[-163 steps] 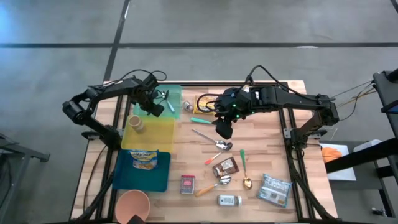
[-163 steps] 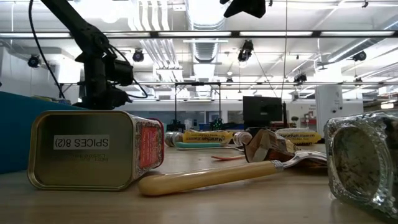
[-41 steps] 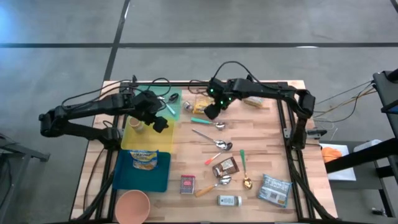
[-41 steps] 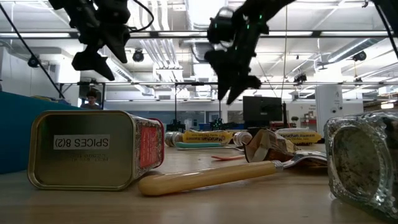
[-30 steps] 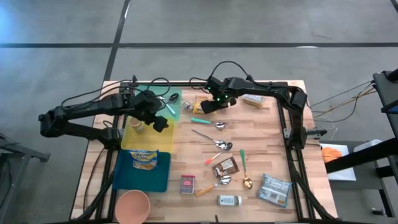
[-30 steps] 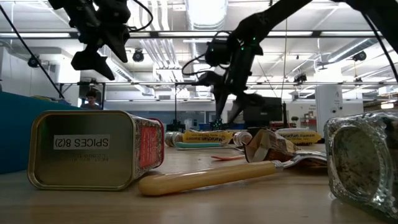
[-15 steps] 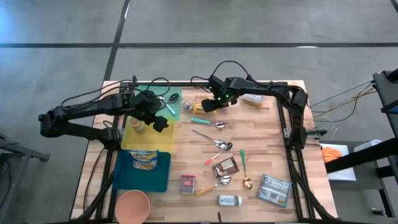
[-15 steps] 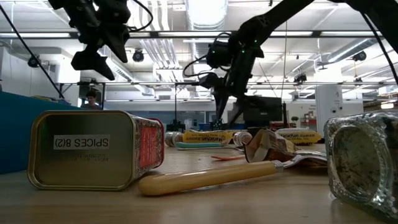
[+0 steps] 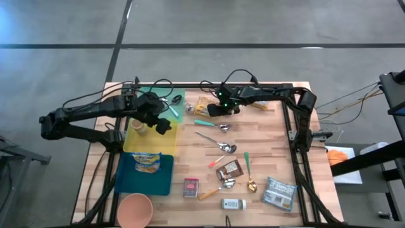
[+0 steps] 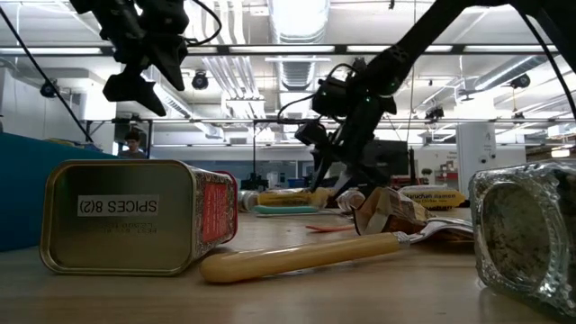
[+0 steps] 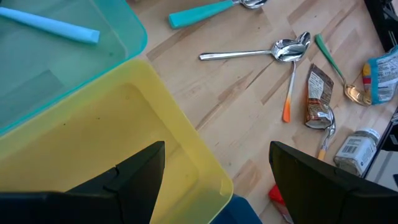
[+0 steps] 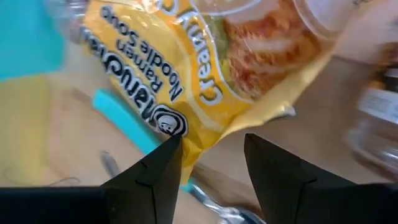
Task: Pick & Place Food Item
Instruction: Put the left yellow noodle pack into the blue bin
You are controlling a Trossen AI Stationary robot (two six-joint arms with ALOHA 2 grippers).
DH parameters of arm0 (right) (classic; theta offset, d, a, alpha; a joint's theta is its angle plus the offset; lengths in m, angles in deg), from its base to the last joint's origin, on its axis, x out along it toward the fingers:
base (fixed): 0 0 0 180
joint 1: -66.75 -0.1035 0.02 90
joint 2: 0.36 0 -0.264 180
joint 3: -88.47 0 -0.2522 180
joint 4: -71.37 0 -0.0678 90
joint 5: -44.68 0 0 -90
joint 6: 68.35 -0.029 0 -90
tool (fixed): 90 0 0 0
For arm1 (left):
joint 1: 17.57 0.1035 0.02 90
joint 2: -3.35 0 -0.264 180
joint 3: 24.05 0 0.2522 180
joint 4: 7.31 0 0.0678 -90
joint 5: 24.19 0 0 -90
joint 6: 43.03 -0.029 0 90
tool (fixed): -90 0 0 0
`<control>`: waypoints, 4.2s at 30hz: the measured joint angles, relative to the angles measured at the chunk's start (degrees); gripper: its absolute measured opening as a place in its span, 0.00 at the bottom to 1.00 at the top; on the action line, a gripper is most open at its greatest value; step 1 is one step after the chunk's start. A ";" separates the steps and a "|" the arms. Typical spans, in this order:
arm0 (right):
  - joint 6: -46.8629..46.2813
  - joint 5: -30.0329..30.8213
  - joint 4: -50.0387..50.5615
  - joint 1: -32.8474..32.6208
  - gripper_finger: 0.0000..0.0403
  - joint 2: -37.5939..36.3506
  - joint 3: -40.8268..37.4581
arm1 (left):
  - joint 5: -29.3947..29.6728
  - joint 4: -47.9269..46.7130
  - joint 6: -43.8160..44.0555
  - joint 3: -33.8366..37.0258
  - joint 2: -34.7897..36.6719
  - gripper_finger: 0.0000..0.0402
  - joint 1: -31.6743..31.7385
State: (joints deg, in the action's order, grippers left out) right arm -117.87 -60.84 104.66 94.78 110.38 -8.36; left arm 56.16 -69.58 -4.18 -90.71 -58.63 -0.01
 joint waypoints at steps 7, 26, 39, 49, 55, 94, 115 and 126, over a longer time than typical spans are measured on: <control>-4.14 -2.68 -9.06 0.09 0.34 0.00 -4.56 | -0.34 0.02 0.09 0.00 0.01 0.73 0.00; -1.01 -3.04 -8.71 -0.72 0.02 -12.89 -7.83 | -0.39 1.40 0.20 0.00 0.02 0.73 0.01; -3.95 1.73 -8.89 -1.94 0.02 -30.07 -7.83 | 5.14 28.63 -8.34 0.02 0.00 0.73 -4.60; -8.42 2.18 -14.13 -4.45 0.02 -31.06 -7.83 | 24.23 39.01 -27.57 0.02 -1.73 0.73 -13.10; -11.46 1.96 -19.30 -6.52 0.02 -29.25 -7.83 | 24.43 44.02 -34.18 0.02 -4.81 0.73 -14.54; -14.64 3.79 -25.04 -15.15 0.02 -29.09 -6.74 | 25.76 50.43 -44.48 -5.70 -15.15 0.72 -16.20; -14.62 3.93 -26.79 -16.57 0.02 -29.09 -6.82 | 25.33 50.36 -44.52 -5.70 -15.02 0.03 -16.46; -11.47 3.93 -27.44 -16.59 0.02 -29.09 -6.84 | 25.00 47.92 -40.24 -5.77 -13.90 0.01 -16.57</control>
State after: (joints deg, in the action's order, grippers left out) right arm -129.34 -56.91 77.21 78.19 81.28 -15.20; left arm 81.16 -21.67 -44.42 -96.48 -72.53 -16.58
